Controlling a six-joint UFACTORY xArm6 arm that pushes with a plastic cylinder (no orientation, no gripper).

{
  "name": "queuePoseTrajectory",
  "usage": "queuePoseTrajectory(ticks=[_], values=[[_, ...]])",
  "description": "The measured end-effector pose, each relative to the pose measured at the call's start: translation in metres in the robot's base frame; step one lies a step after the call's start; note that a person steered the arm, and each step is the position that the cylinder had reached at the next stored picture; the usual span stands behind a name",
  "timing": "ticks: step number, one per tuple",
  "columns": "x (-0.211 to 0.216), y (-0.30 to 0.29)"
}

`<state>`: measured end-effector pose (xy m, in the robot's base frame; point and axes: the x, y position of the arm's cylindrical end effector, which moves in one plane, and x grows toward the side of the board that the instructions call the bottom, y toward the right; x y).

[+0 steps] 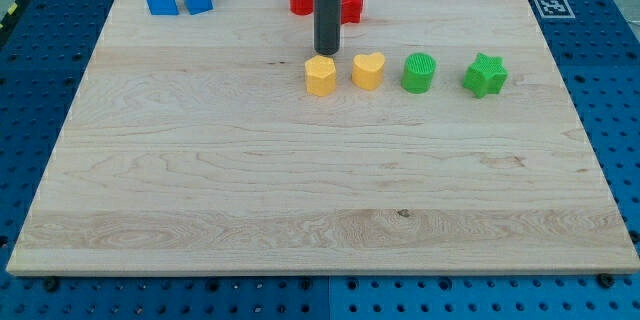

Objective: Push the red star up a bit

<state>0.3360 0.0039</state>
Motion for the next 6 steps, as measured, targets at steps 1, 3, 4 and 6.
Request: queuePoseTrajectory(ticks=[1, 3, 4, 6], values=[[0.0, 0.0], [0.0, 0.0], [-0.012, 0.002], [-0.039, 0.017]])
